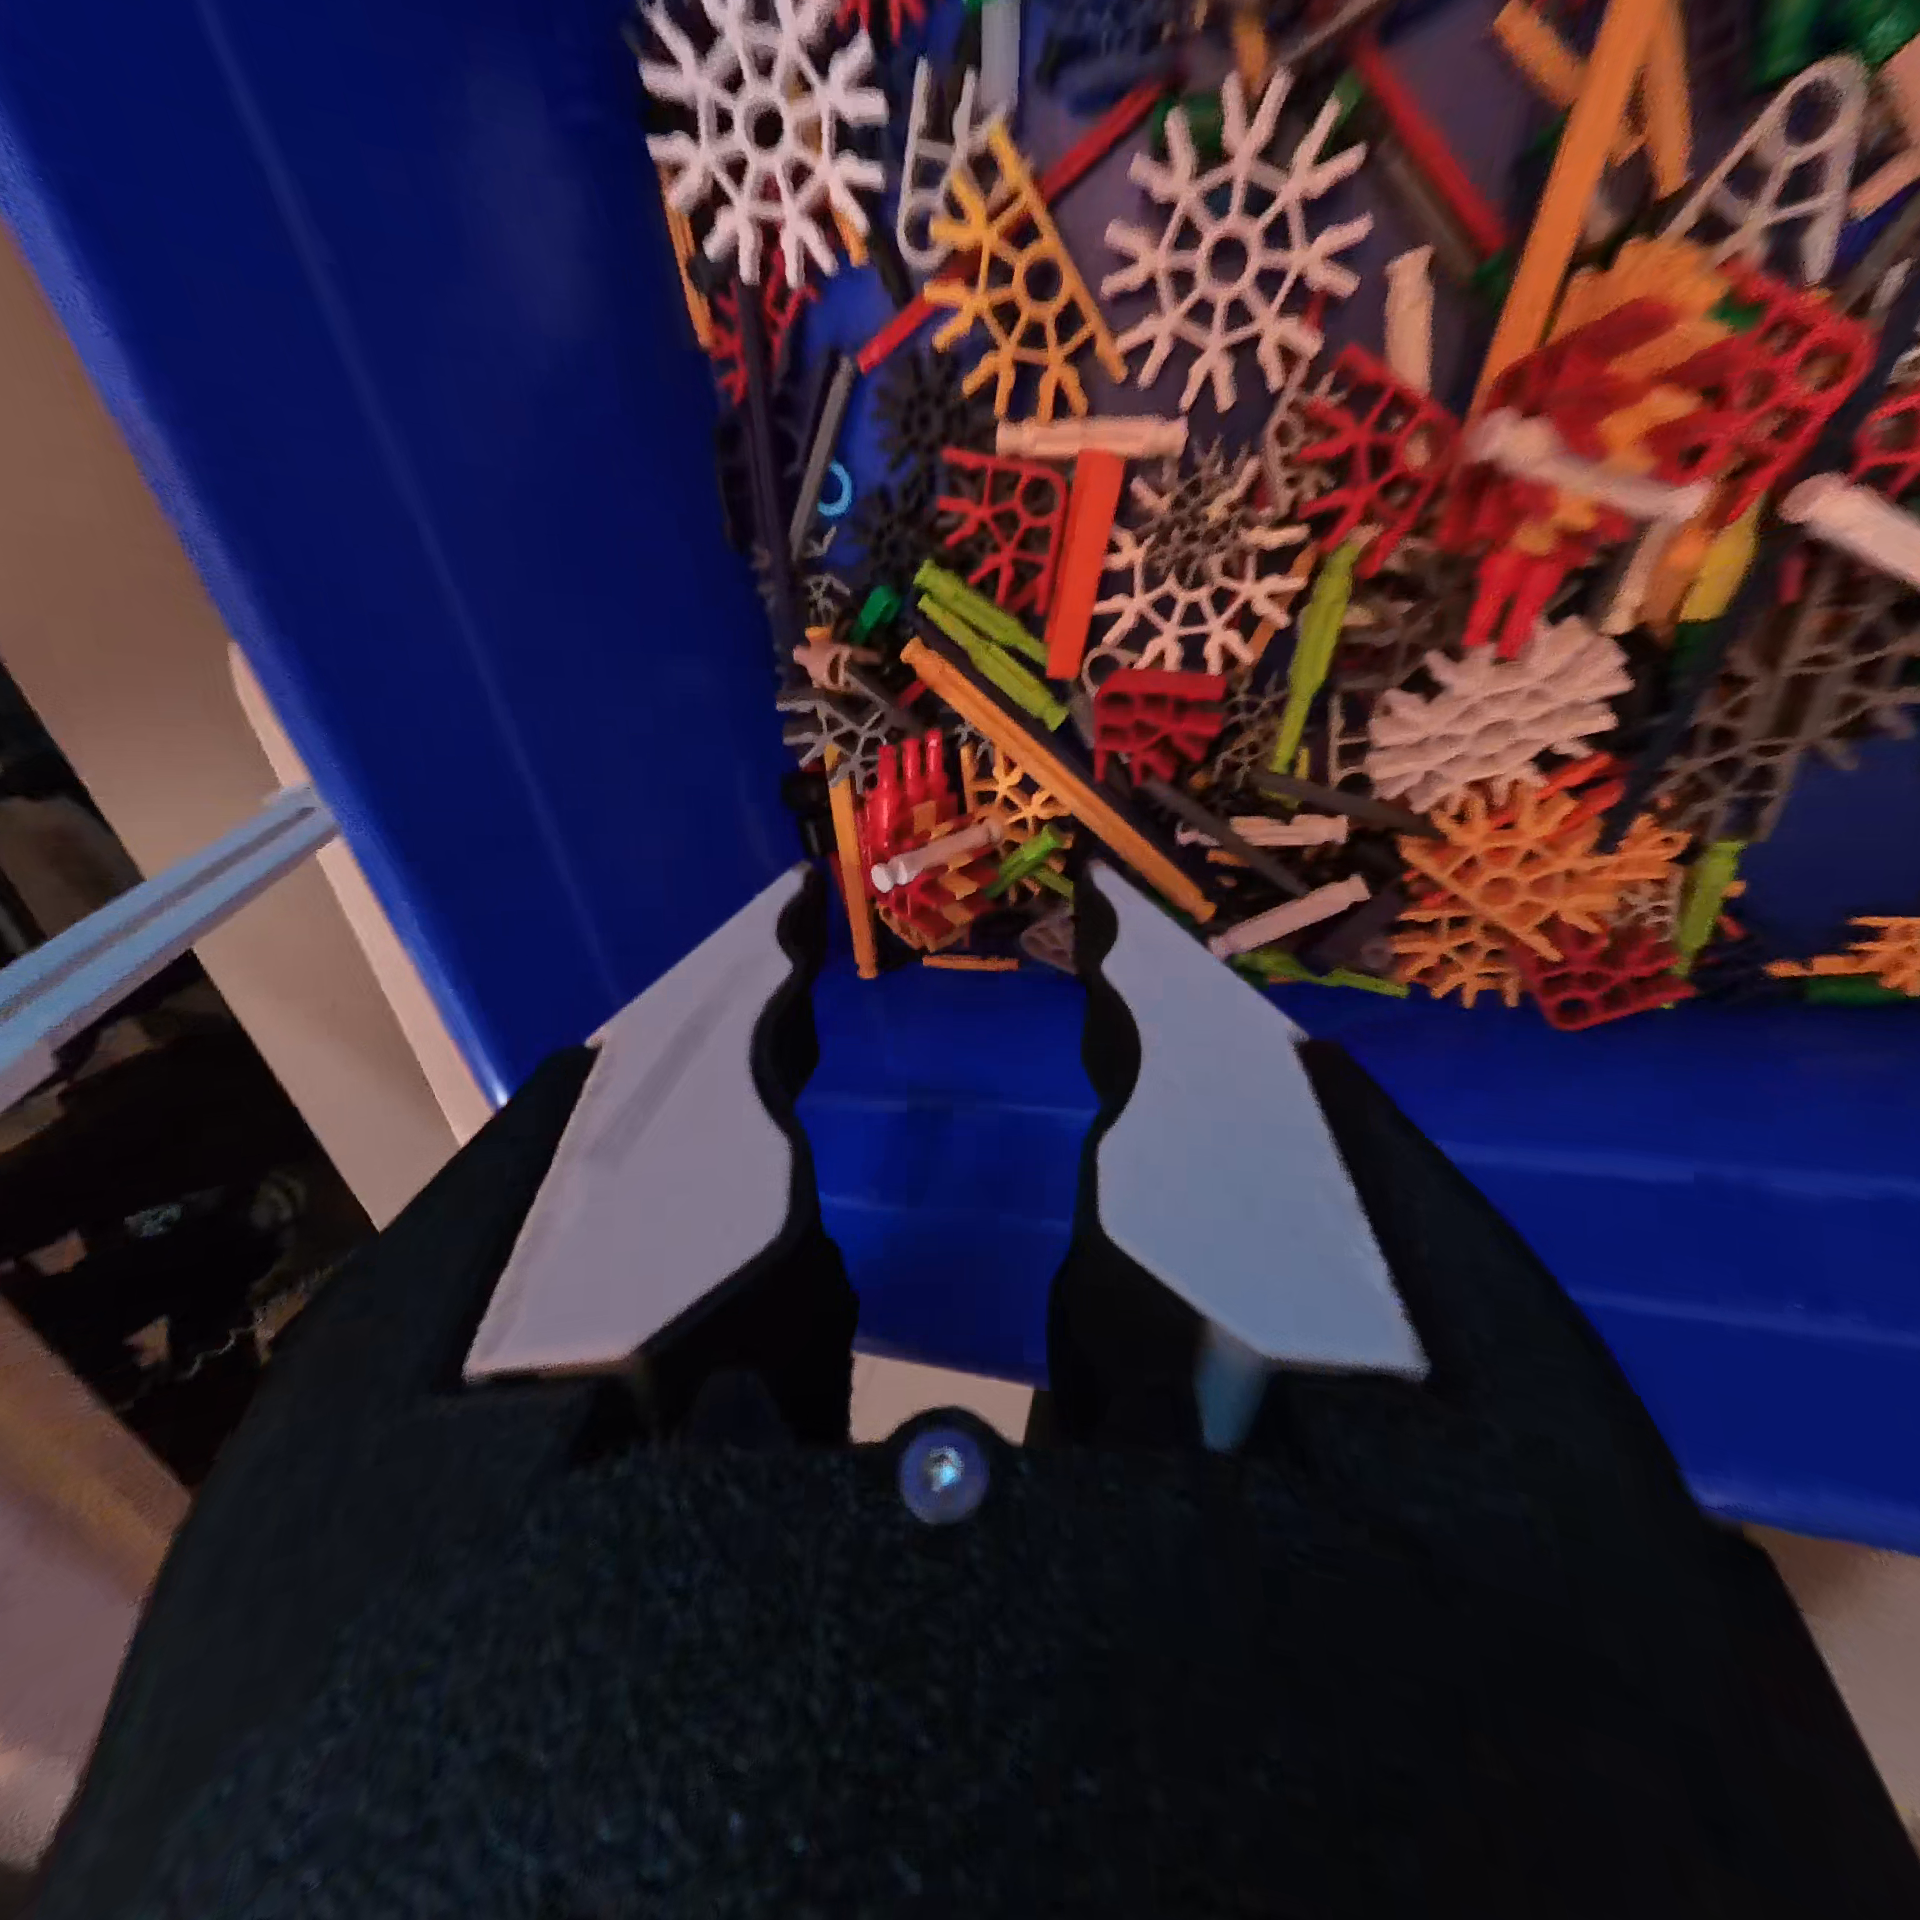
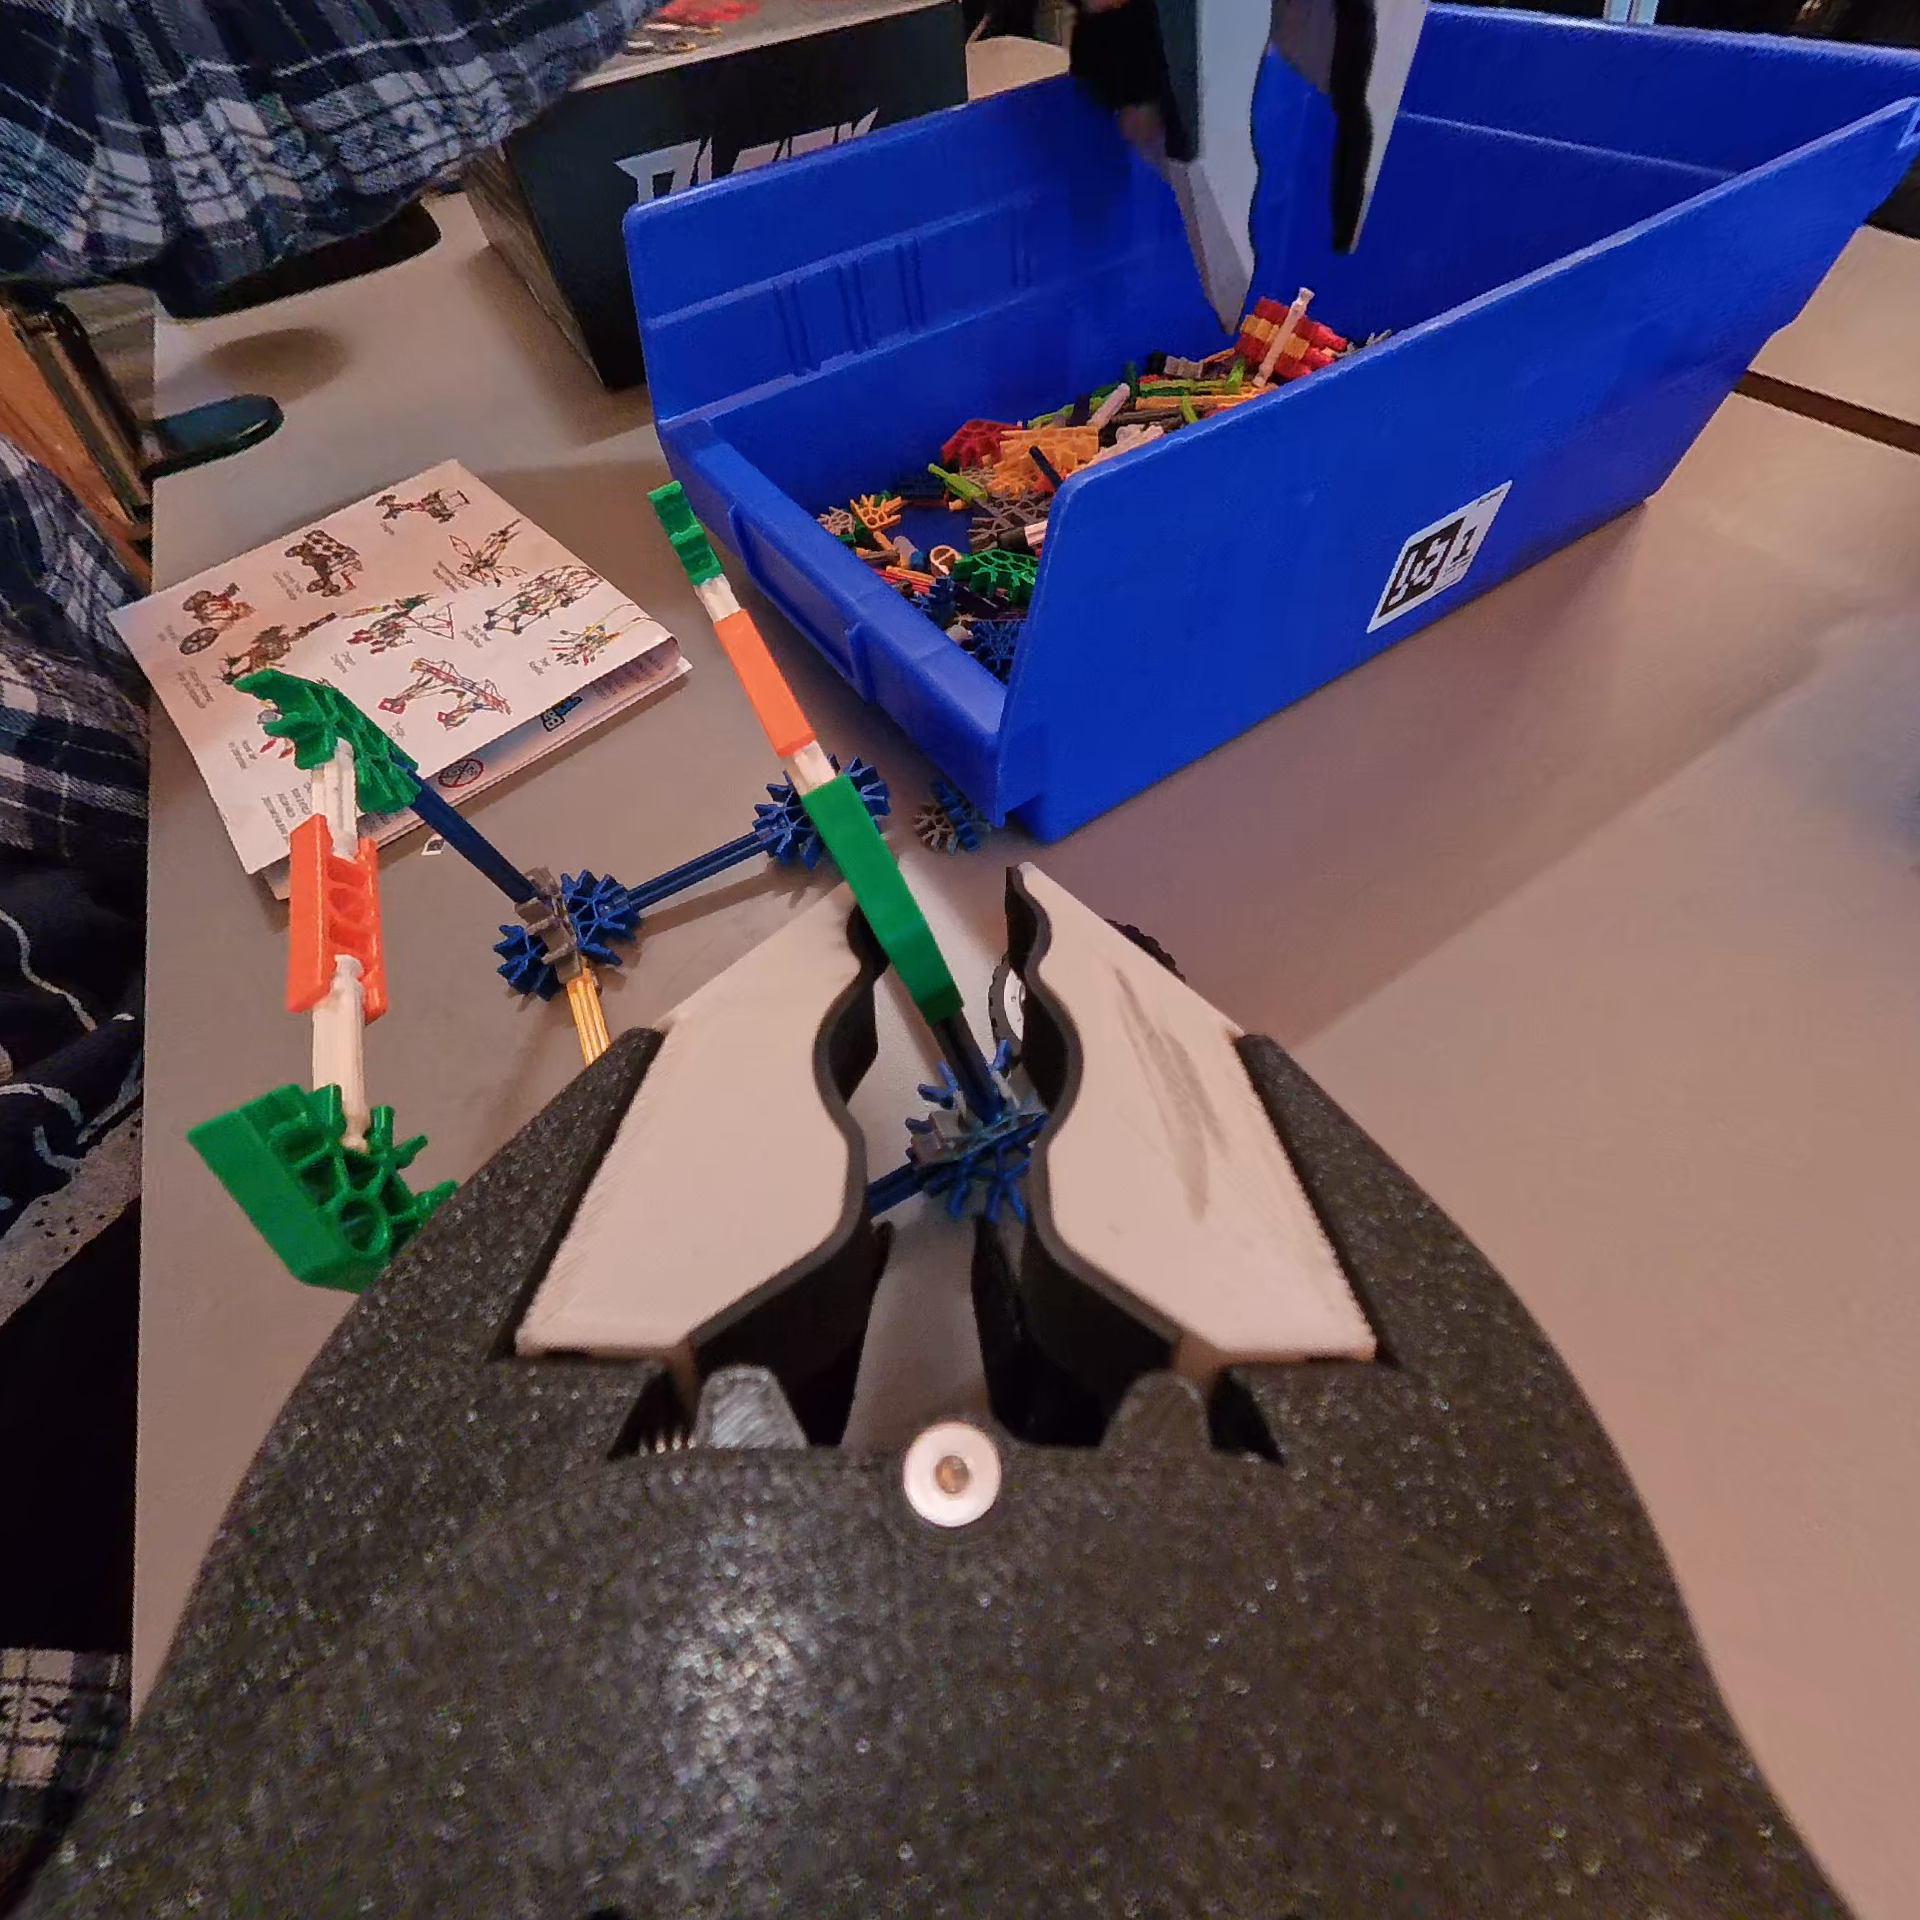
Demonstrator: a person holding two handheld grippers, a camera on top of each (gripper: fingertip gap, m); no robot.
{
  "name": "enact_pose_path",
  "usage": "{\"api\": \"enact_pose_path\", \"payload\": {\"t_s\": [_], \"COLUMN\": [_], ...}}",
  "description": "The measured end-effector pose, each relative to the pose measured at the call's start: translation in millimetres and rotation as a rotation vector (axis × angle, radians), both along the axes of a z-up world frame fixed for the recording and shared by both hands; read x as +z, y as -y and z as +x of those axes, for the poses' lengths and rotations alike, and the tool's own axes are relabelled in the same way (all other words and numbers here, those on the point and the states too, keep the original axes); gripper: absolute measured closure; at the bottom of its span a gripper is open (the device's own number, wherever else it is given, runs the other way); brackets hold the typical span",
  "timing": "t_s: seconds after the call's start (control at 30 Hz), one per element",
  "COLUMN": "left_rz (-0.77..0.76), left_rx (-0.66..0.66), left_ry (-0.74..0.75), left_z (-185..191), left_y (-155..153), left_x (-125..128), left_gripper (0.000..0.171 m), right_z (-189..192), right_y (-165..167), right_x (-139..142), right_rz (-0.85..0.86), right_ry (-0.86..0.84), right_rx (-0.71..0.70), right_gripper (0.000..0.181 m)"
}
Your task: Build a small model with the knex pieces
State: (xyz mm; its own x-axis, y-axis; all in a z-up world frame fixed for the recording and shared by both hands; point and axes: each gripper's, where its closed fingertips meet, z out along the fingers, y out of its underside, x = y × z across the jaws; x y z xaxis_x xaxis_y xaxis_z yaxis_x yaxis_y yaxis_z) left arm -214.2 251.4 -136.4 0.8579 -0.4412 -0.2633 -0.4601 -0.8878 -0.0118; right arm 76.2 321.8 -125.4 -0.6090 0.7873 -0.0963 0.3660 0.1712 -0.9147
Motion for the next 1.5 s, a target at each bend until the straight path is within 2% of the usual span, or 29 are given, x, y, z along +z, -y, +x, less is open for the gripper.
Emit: {"api": "enact_pose_path", "payload": {"t_s": [0.13,0.3,0.5,0.6,0.7,0.73,0.77,0.93,1.13,1.23,1.3,1.5], "left_rz": [-0.073,-0.141,-0.133,-0.098,-0.036,-0.018,0.003,0.028,-0.057,-0.12,-0.131,-0.141], "left_rx": [0.017,0.013,-0.03,-0.051,-0.13,-0.15,-0.157,-0.101,-0.097,-0.089,-0.092,-0.109], "left_ry": [-0.046,-0.035,-0.04,-0.002,0.228,0.248,0.223,0.036,-0.123,-0.134,-0.113,-0.032], "left_z": [-13,-13,-8,8,65,74,72,23,-13,-18,-16,2], "left_y": [0,-2,-3,-3,-6,-8,-12,-24,-31,-28,-27,-19], "left_x": [-18,-30,-27,-15,3,9,14,16,-16,-32,-37,-32], "left_gripper": [0.129,0.144,0.145,0.145,0.144,0.141,0.132,0.133,0.139,0.143,0.158,0.161], "right_z": [0,0,0,0,0,0,0,0,0,0,0,0], "right_y": [0,0,0,0,0,0,0,1,1,1,1,1], "right_x": [0,0,0,0,0,0,0,0,0,0,0,-1], "right_rz": [-0.001,-0.002,-0.002,-0.001,-0.001,-0.001,-0.002,-0.001,-0.001,-0.001,0.0,0.0], "right_ry": [0.0,0.001,0.001,0.002,0.003,0.004,0.004,0.003,0.003,0.002,0.003,0.005], "right_rx": [0.0,0.001,0.0,0.0,0.001,0.001,0.001,0.0,0.0,0.0,0.0,0.0], "right_gripper": [0.161,0.161,0.161,0.161,0.161,0.161,0.161,0.161,0.161,0.161,0.161,0.161]}}
